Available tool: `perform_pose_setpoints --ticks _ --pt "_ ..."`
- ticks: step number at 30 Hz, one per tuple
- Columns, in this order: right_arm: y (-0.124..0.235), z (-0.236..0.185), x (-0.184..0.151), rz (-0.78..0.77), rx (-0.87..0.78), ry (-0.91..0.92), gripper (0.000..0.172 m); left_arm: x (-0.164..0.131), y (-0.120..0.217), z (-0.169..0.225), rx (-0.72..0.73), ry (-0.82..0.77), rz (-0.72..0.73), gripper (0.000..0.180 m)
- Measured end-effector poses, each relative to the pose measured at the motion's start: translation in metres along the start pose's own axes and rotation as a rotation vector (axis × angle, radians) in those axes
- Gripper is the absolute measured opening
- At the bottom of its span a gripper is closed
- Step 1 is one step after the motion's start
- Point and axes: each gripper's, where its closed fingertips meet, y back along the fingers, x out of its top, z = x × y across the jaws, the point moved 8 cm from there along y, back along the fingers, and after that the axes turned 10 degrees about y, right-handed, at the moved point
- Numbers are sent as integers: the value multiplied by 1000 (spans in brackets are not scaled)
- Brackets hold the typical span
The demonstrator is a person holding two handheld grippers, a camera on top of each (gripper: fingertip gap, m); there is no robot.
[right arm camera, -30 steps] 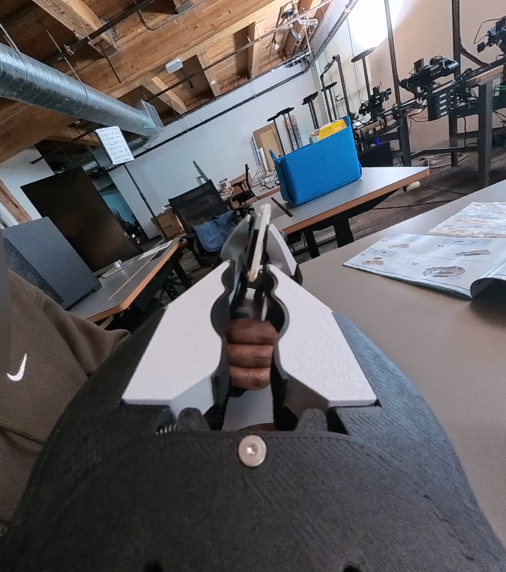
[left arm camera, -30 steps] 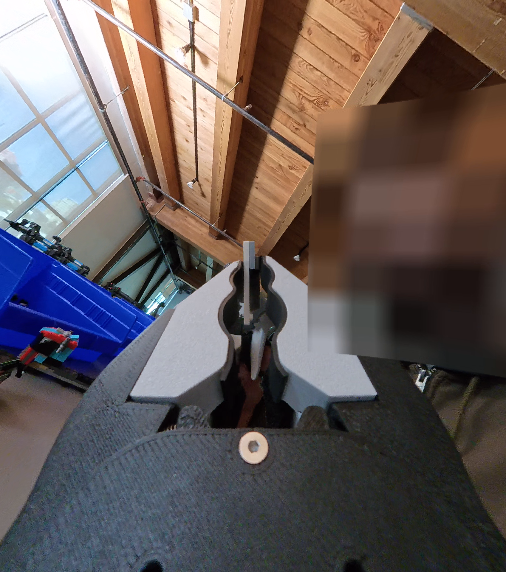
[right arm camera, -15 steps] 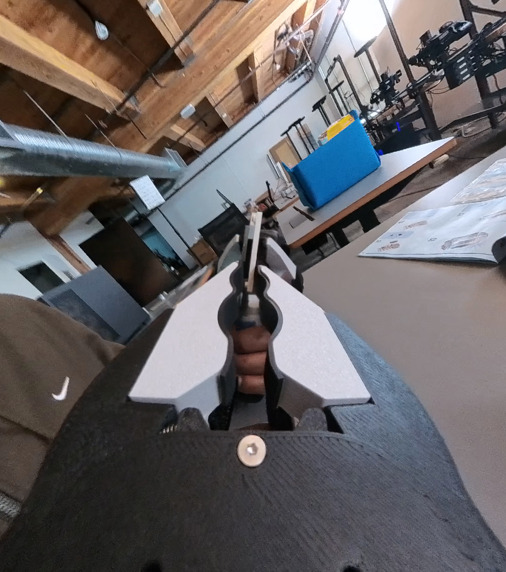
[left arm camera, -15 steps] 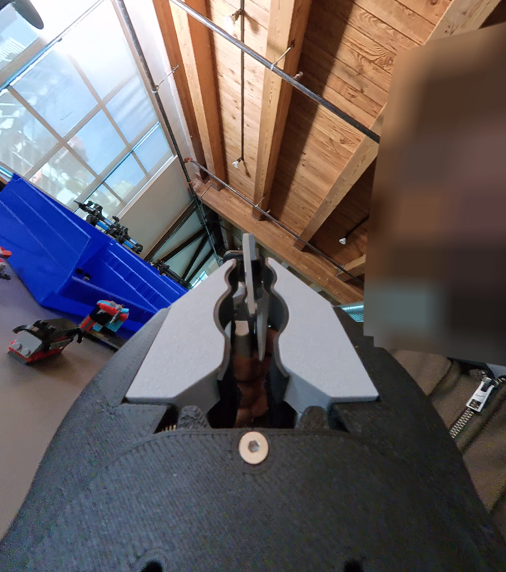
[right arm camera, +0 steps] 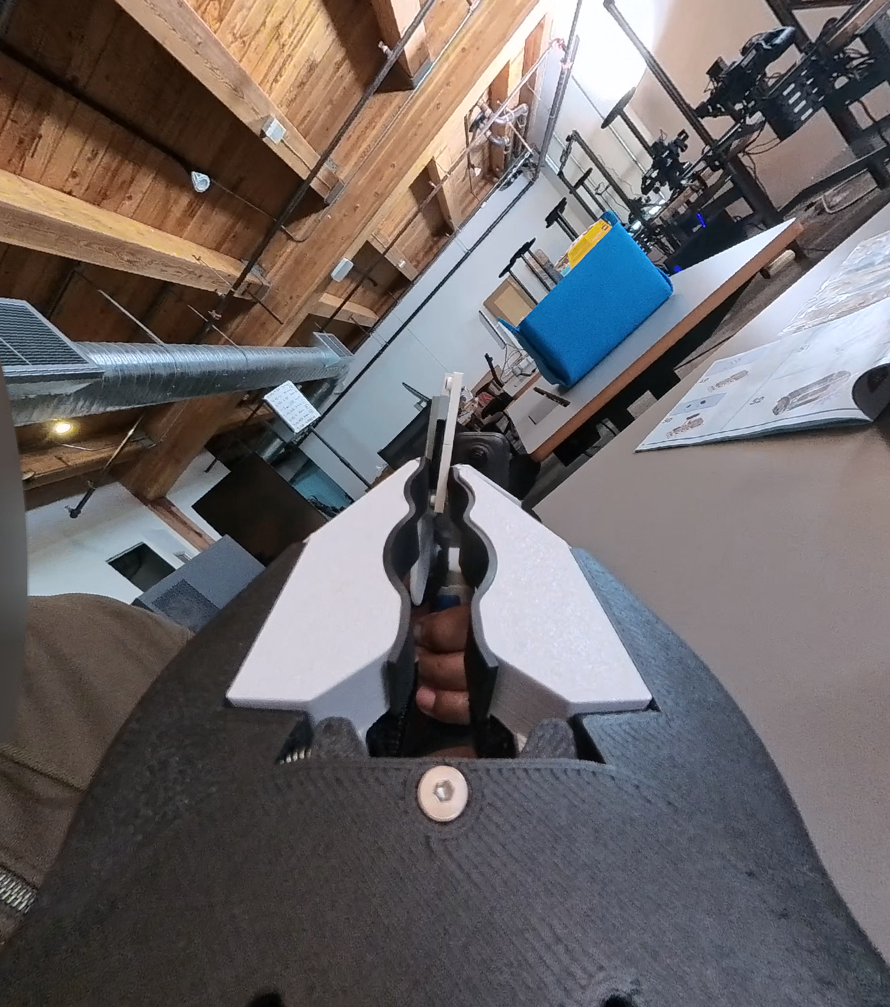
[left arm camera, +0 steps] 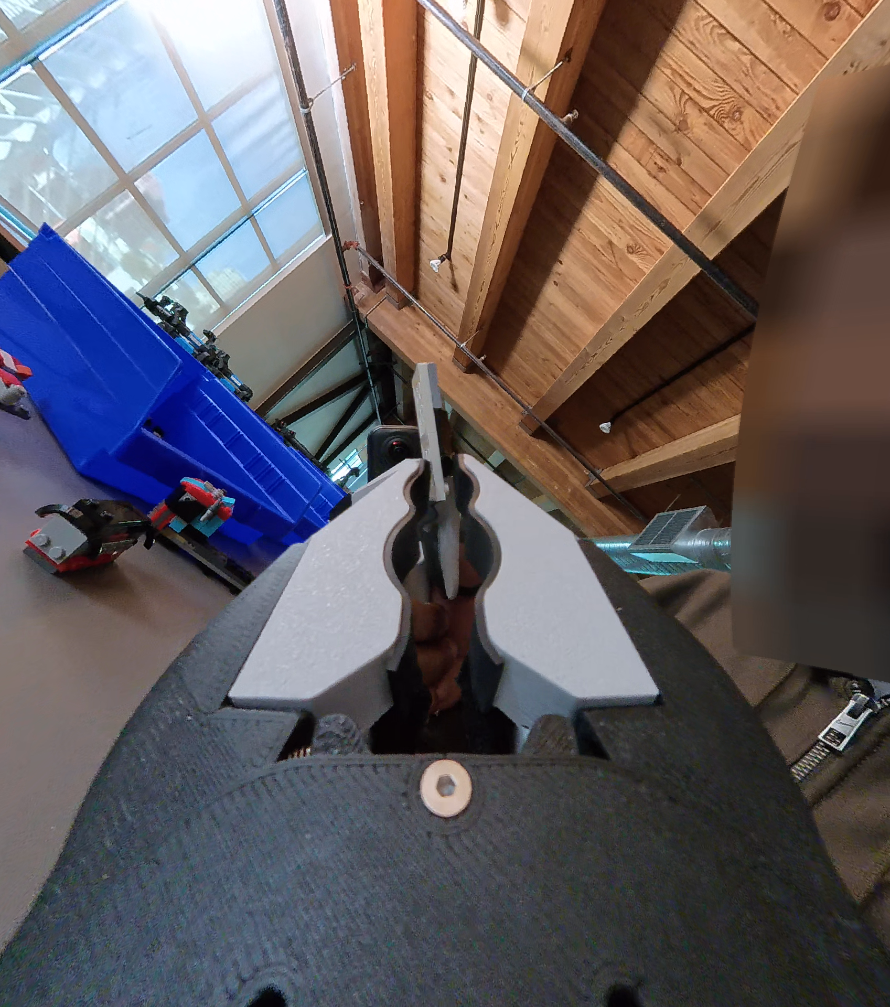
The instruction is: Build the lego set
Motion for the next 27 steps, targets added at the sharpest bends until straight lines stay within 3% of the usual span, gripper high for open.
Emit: perform_pose_setpoints --ticks 20,21,24,27 --pt "-3 5 -5 -1 -24 -51 7 0 2 -6 14 51 28 9" --pt "-3 6 -4 16 -19 -70 9 0 2 -7 9 58 35 9" --pt "-1 7 1 71 -18 -111 40 4 4 -6 0 60 77 9" --pt "8 1 21 249 32 -94 51 13 12 -7 25 50 129 9"
